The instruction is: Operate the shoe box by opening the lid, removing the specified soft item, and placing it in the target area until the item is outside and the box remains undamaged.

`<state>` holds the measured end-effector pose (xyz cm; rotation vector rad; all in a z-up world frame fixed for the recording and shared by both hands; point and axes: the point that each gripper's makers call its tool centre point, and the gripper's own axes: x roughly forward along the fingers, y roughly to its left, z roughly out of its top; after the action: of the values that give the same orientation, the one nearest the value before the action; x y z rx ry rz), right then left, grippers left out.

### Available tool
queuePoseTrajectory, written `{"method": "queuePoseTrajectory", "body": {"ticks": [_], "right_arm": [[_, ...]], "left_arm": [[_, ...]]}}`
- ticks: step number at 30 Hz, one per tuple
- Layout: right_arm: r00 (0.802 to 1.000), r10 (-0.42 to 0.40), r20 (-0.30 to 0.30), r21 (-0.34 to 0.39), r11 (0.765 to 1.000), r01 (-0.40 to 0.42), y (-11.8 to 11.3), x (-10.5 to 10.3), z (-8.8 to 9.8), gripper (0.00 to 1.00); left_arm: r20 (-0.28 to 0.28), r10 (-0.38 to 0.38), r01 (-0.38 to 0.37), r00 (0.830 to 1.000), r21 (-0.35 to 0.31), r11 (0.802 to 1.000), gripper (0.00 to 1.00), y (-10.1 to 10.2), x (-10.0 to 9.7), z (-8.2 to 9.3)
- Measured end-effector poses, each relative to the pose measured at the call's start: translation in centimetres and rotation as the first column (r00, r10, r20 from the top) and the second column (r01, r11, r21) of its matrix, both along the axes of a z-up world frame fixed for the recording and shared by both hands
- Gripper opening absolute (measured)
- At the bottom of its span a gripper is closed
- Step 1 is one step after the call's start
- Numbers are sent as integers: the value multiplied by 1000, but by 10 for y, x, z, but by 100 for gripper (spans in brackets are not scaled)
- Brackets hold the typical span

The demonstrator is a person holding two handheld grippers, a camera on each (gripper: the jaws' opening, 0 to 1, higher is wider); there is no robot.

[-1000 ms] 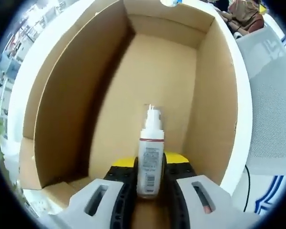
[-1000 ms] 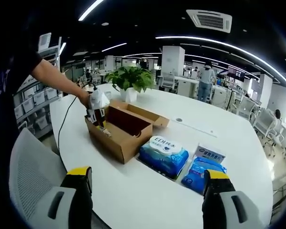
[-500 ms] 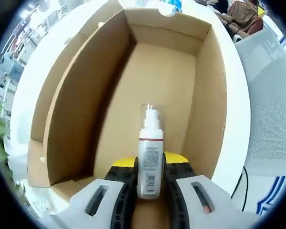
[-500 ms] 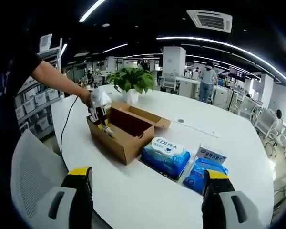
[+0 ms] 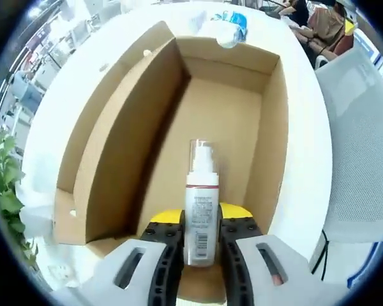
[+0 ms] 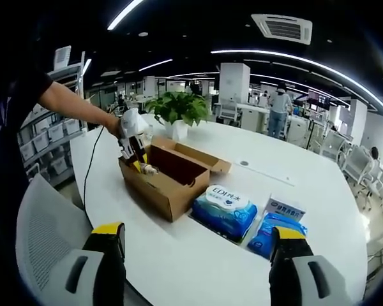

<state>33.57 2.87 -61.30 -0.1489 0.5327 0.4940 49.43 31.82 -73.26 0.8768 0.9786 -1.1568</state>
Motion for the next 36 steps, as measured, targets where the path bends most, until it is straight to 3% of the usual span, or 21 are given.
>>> {"method": "queuePoseTrajectory", "body": {"ticks": [25,36], "right_arm": [[999,24,21,20,1000,-24,10,-4,6,88],[999,35,-4,39,999,-34,17,-5,5,82]], "left_arm": [[81,68,-58,994,-128,990,18,-18,0,47],[115,63,-44,991,-161,986,18,-21,-8,62]]}}
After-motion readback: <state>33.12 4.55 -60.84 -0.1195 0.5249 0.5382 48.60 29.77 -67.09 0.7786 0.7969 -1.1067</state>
